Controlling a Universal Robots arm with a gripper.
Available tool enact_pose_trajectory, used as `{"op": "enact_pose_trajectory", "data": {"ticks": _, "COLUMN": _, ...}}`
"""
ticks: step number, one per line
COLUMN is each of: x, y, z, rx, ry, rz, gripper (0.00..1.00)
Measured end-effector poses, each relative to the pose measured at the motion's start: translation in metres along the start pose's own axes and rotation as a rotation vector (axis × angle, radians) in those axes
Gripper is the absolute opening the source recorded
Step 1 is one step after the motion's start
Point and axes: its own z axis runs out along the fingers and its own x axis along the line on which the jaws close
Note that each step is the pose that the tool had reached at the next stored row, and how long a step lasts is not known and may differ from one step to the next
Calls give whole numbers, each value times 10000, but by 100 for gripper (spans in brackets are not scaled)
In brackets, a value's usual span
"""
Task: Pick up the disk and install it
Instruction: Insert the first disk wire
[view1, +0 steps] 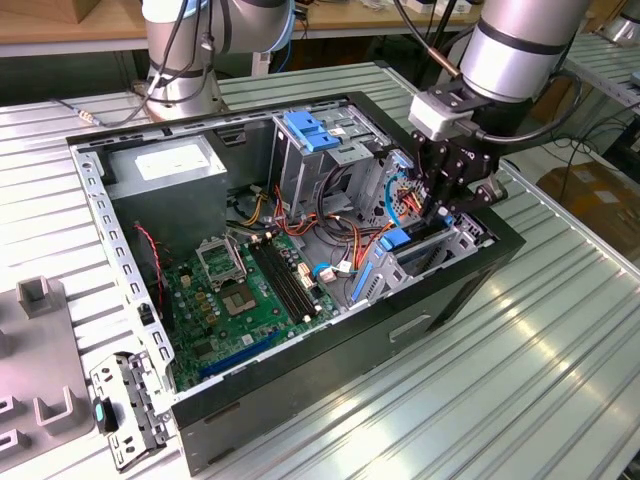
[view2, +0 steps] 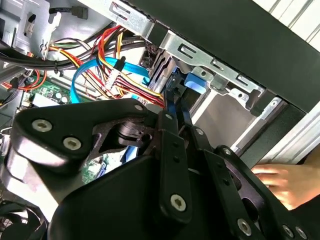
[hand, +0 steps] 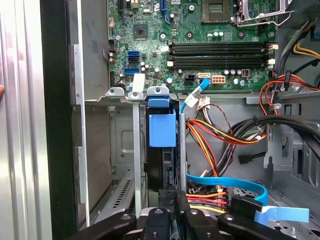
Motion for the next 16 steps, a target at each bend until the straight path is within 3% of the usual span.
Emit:
{"op": "enact_pose_trajectory", "data": {"ticks": 1, "x": 1, "y": -1, "z": -27, "rx": 1, "ry": 1, "rz": 0, "gripper": 24}}
{"op": "enact_pose_trajectory", "data": {"ticks": 4, "x": 4, "y": -4, "z": -85, "rx": 1, "ry": 2, "rz": 0, "gripper": 24}}
{"op": "enact_pose_trajectory", "data": {"ticks": 8, "x": 4, "y": -4, "z": -86, "rx": 1, "ry": -12, "rz": 0, "gripper": 24}}
{"op": "enact_pose_trajectory", "data": {"ticks": 10, "x": 4, "y": -4, "z": -87, "rx": 0, "ry": -23, "rz": 0, "gripper": 11}}
{"op": "enact_pose_trajectory", "data": {"ticks": 16, "x": 4, "y": -4, "z": -86, "rx": -1, "ry": -65, "rz": 3, "gripper": 11}}
